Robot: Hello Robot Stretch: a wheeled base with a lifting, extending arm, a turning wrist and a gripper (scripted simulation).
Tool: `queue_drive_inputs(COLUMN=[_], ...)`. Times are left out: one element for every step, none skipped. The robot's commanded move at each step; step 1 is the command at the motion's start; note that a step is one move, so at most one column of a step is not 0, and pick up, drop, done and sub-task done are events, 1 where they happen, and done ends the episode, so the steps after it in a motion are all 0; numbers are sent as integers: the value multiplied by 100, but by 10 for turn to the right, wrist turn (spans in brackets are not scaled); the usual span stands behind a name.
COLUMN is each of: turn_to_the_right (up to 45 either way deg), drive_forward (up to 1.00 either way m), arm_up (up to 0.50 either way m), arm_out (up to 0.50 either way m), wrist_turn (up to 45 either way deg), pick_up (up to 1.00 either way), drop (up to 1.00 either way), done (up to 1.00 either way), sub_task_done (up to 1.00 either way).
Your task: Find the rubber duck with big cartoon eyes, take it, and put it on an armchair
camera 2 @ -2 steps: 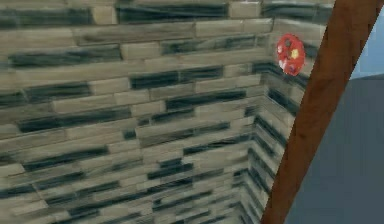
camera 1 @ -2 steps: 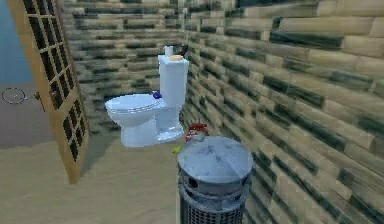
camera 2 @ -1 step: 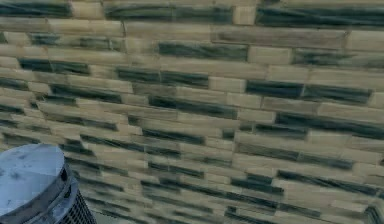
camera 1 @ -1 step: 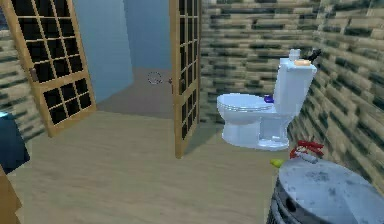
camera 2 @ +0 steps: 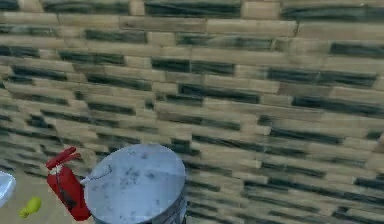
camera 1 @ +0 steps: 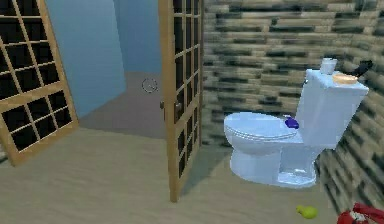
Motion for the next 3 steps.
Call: queue_drive_inputs(turn_to_the_right=[240, 0, -450], drive_forward=[0, 65, 0], arm_up=[0, 0, 0], arm_out=[0, 0, 0], wrist_turn=[0, 0, 0], pick_up=[0, 0, 0], drop=[0, 0, 0], done=[0, 0, 0], sub_task_done=[0, 0, 0])
